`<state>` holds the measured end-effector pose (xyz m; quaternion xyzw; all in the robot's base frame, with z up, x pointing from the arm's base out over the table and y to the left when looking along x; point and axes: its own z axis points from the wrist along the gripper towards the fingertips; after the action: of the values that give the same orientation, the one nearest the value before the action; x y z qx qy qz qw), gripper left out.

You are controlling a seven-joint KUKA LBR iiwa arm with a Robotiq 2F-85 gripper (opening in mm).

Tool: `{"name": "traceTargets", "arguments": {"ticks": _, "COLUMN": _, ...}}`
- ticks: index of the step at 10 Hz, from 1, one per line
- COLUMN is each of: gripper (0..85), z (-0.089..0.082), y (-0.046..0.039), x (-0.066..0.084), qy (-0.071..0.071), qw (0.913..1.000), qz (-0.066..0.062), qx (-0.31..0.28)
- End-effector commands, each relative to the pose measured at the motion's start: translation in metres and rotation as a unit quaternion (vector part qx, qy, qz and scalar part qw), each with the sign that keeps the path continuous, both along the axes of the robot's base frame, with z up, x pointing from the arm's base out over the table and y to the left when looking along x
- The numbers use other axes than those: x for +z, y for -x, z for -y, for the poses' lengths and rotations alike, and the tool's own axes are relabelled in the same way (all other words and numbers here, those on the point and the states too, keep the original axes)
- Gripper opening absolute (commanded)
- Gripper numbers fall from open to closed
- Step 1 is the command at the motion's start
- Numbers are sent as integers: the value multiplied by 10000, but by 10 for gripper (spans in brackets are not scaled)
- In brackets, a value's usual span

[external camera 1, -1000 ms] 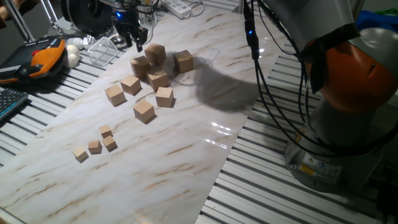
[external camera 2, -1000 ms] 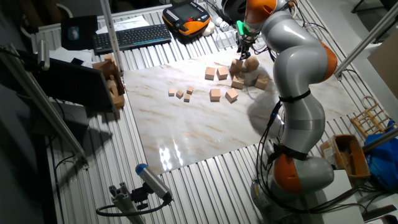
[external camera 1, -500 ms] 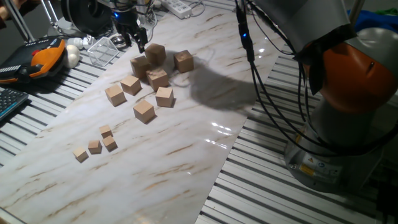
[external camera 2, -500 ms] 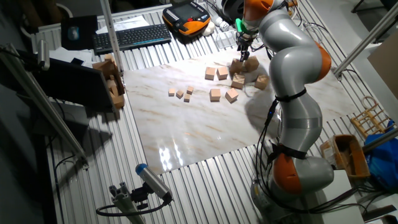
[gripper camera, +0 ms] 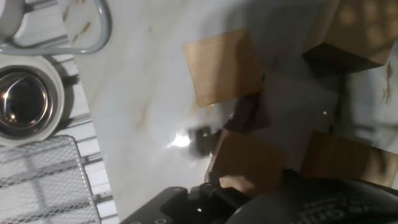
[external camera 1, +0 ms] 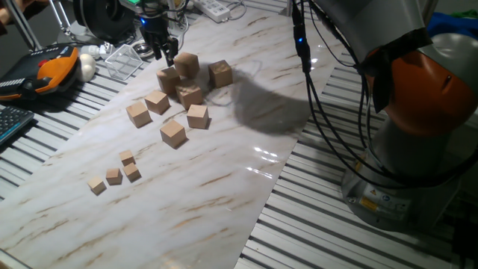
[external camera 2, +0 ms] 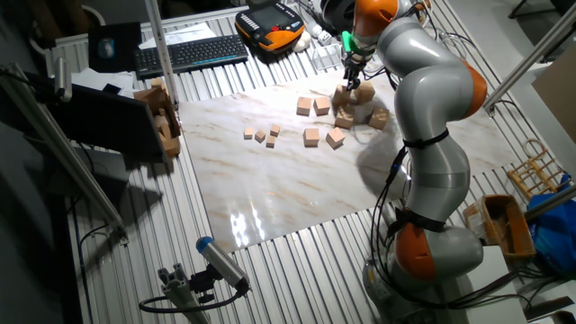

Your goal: Stack the blocks into a cross shape

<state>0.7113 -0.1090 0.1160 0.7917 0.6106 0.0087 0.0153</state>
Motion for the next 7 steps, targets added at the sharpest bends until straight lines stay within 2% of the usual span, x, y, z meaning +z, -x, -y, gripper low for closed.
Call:
{"name": "traceTargets", "arguments": {"ticks": 1, "gripper": 510, "z": -3, "y": 12, "x": -25, "qy": -10, "qw": 10000, "qz": 2, "qx": -70}}
{"name": "traceTargets", "arguments": {"ticks": 4, "gripper": 510, "z": -12, "y": 28, "x": -93, "qy": -100, "qw": 9987, "qz": -12, "qx": -506}}
{"name": "traceTargets", "arguments": {"ticks": 6, "gripper": 510, "z": -20, "y": 34, "x": -105, "qy": -148, "qw": 9972, "qz": -67, "qx": -728}}
{"name": "traceTargets", "arguments": {"ticks": 7, "gripper": 680, "z": -24, "y": 31, "x": -105, "qy": -157, "qw": 9966, "qz": -76, "qx": -805}}
